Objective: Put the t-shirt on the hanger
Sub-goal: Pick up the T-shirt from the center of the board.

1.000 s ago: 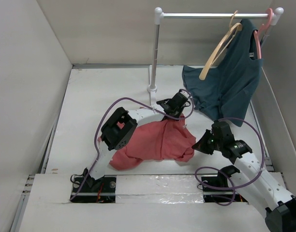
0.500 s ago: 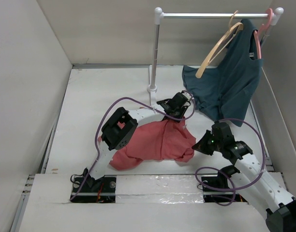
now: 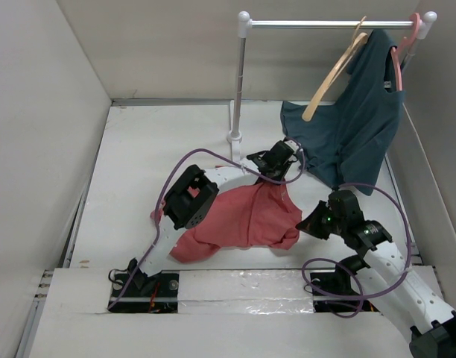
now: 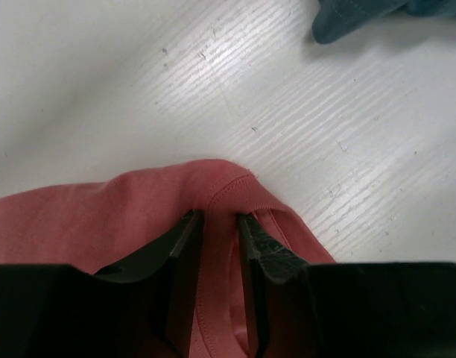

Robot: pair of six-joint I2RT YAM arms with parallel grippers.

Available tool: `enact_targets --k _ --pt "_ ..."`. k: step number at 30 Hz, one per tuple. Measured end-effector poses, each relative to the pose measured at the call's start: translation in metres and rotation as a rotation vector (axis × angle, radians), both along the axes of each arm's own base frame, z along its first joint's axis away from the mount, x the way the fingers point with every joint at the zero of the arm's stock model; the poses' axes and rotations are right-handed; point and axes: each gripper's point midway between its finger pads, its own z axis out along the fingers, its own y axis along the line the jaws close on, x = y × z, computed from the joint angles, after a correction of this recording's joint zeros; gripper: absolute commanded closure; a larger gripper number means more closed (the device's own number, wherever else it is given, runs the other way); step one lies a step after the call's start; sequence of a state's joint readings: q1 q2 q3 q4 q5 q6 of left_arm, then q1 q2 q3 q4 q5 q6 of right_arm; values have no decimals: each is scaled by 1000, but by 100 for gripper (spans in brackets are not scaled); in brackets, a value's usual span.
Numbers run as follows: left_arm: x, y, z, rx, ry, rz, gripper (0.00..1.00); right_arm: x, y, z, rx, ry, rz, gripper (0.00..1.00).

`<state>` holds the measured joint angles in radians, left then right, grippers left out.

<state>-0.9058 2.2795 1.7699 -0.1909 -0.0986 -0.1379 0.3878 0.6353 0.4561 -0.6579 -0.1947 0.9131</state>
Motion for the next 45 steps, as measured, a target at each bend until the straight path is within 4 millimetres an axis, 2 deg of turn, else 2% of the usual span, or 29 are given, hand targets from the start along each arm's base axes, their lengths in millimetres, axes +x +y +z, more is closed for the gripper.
enact_targets --k 4,15,17,21,24,27,28,29,30,33,35,39,42,45 --pt "8 -1 3 -3 -18 16 83 0 0 0 0 0 0 100" --pt "26 15 3 0 -25 61 96 0 0 -7 -17 30 4 100" --pt "28 16 3 -4 -25 62 100 1 -1 -8 -22 32 4 100" --pt "25 19 6 -4 -18 56 100 4 -2 -6 -29 17 -2 100" --pt "21 21 21 -15 -21 50 100 11 -4 2 -42 -17 -13 100" --pt "18 21 51 -49 -39 39 100 22 -5 17 -58 -73 -18 100" --pt "17 22 62 -62 -46 36 100 27 -5 22 -64 -92 -16 98" --pt "15 21 74 -77 -53 32 100 31 -4 28 -68 -110 -13 91" --pt "14 21 85 -93 -61 29 100 34 -4 32 -72 -122 -8 71" --pt "9 21 115 -140 -79 11 100 41 -3 35 -87 -140 7 45" --pt "4 21 131 -168 -80 -7 100 44 -3 37 -96 -156 12 39" --pt "-10 21 155 -215 -77 -46 100 59 0 53 -97 -234 20 35" --pt "-24 24 164 -229 -64 -75 100 79 8 71 -100 -302 42 34" --pt "-41 22 168 -236 -48 -111 100 102 17 78 -113 -352 73 33"
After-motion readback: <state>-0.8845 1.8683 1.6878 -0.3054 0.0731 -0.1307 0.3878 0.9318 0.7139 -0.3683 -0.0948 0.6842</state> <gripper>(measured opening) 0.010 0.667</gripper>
